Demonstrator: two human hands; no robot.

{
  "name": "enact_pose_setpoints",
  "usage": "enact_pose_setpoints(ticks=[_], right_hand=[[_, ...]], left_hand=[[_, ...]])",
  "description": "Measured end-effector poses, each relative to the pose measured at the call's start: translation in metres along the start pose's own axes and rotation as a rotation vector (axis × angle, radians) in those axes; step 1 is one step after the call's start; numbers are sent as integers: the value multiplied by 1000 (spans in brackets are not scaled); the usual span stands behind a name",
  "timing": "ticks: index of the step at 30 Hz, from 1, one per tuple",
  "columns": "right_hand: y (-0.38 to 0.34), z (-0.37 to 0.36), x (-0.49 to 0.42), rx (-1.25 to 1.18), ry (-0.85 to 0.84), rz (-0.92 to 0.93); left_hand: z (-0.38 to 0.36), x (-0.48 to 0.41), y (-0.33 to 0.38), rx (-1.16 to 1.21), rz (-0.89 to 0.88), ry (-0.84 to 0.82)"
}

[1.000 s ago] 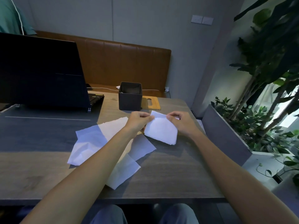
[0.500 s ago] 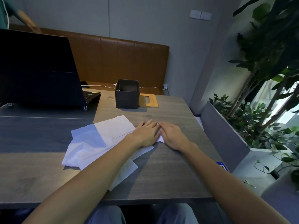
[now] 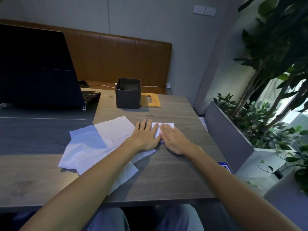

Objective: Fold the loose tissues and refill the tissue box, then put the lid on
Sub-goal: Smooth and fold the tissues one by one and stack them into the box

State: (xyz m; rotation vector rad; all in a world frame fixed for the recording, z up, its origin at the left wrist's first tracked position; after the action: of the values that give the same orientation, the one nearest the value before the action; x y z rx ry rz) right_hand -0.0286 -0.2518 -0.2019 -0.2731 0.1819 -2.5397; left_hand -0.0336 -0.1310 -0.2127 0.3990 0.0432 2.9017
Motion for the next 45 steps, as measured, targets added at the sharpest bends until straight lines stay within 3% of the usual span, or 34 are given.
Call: enact_pose_setpoints(ticks=[5,10,15,19,21,26,31,36,41,45], right_hand=[[28,1,1,0,-46,-190],[45,22,-5,-142,100,-256],[37,32,-28,-110,6,-281],[36,39,-33,-386,112,-228],[34,43,-28,-453,211,-178],[23,48,-18,-626,333,-66],[10,72,-10,-852,498,-14],[3,59,-23,-973,319,-157],[-9,82,-45,-1049,474,-104],[-15,118,-80,-915,592,-84]], left_hand=[[-1,2,-5,16,36,1],[-4,-1,-5,19,48,25],[-4,2,-4,47,25,65],[1,7,-6,120,-10,178],[7,10,-11,303,-27,219],[27,18,-45,1183,60,273],[35,23,-67,1525,113,197],[42,32,-85,1571,139,336],[67,26,-103,1467,187,408],[117,15,-130,1330,126,578]])
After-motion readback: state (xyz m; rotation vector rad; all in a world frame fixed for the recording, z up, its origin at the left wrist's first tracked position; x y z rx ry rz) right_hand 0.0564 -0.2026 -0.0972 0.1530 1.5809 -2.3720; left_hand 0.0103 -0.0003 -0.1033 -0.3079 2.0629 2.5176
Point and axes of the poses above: each hand's wrist, its own x-axis away from the middle knuckle, its own z-axis out of the back of the hand, y = z × x, the point moved 7 cm from there along -x, towards the middle knuckle, and after that the axes turned 11 degrees about -y, right-handed, at the moved point
